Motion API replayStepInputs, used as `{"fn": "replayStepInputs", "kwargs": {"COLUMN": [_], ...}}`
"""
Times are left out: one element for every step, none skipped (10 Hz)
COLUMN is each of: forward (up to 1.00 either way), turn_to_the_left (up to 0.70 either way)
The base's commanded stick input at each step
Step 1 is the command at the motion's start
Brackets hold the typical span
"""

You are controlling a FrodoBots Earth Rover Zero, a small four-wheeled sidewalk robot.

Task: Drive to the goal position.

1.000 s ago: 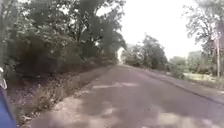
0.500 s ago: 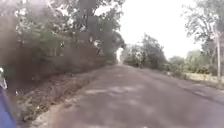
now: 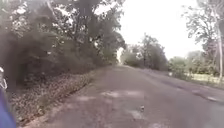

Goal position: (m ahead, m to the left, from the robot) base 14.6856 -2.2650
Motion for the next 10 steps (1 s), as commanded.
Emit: {"fn": "replayStepInputs", "kwargs": {"forward": [0.7,0.7,0.7,0.7,0.7,0.7,0.7,0.7,0.7,0.7], "turn_to_the_left": [-0.01,-0.01,-0.01,-0.01,-0.01,-0.01,-0.01,-0.01,-0.01,-0.01]}}
